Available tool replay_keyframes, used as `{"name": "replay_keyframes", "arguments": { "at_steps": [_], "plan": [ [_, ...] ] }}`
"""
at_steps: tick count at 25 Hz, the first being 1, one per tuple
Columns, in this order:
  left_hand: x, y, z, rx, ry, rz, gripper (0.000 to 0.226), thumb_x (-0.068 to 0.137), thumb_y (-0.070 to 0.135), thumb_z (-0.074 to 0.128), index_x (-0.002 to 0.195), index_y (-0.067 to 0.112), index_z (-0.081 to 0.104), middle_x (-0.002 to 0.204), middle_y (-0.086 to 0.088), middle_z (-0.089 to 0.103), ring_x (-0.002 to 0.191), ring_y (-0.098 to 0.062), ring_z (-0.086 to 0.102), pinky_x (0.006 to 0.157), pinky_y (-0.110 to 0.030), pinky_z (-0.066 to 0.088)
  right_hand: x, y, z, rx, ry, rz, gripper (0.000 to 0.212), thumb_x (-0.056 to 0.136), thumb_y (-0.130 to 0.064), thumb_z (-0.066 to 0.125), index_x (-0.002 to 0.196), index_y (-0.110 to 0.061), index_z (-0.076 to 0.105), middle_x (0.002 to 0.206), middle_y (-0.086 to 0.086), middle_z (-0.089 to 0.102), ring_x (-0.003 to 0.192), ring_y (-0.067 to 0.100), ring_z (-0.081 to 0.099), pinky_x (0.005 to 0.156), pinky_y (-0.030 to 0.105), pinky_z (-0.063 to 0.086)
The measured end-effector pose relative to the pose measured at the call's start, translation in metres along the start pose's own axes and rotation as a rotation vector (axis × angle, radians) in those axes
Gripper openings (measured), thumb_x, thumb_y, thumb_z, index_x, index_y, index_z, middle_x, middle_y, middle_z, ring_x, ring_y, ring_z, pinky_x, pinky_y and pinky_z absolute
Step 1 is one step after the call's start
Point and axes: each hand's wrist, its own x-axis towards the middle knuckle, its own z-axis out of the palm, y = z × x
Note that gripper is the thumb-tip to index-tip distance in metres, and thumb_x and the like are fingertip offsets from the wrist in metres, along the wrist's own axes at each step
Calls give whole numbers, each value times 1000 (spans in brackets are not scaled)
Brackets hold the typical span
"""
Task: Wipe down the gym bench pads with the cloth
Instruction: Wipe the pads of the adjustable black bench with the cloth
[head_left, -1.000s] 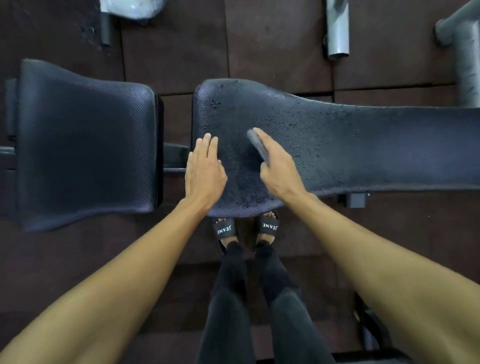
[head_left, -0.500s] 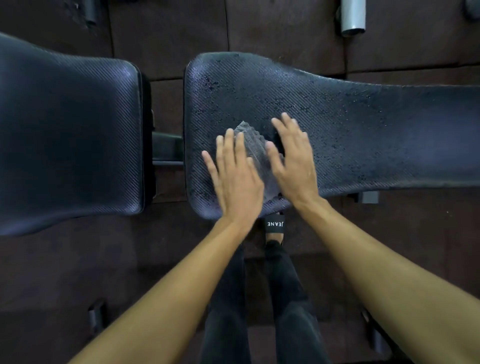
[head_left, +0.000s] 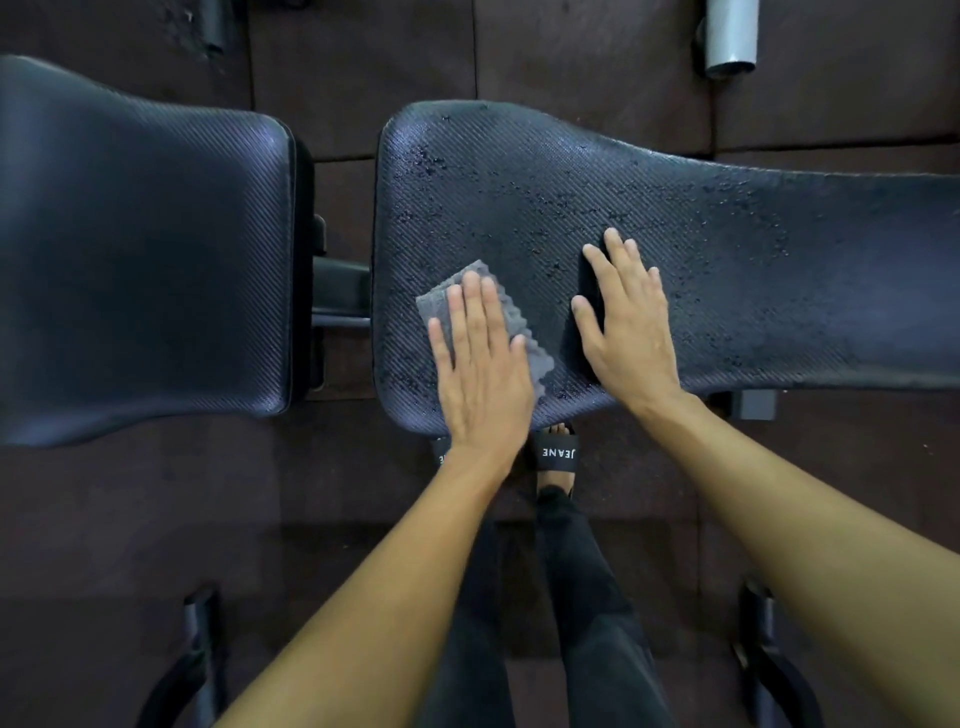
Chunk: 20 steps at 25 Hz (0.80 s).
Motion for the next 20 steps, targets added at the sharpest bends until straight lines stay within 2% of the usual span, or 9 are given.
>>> {"name": "replay_keyframes", "arguments": {
  "at_steps": [5,10,15,20],
  "plan": [
    [-15,-39,-7,17,-39,-26,65,102,32,32,157,10,5,165,-12,3,153,-27,0,123,-51,4,0,-2,2,6,19,17,54,103,-28,43,154,-19,30,166,0,15,154,17,7,123,39,1],
    [-3,-37,-2,28,-3,-62,66,104,45,29,156,8,13,164,-10,12,152,-26,7,124,-49,8,-3,0,12,-78,62,19,54,104,-31,36,156,-21,25,166,-1,13,154,16,6,124,38,1],
    [39,-51,-5,108,33,4,63,105,42,27,156,8,13,164,-11,13,152,-26,10,124,-48,7,-2,0,18,-143,119,24,54,104,-31,36,156,-20,26,166,0,17,153,18,10,124,40,6],
    [117,-14,-9,71,22,199,60,107,39,15,157,6,10,165,-12,9,152,-26,7,124,-48,10,-3,1,20,-168,127,20,55,103,-32,34,156,-20,27,165,0,17,153,17,11,124,40,6]
  ]
}}
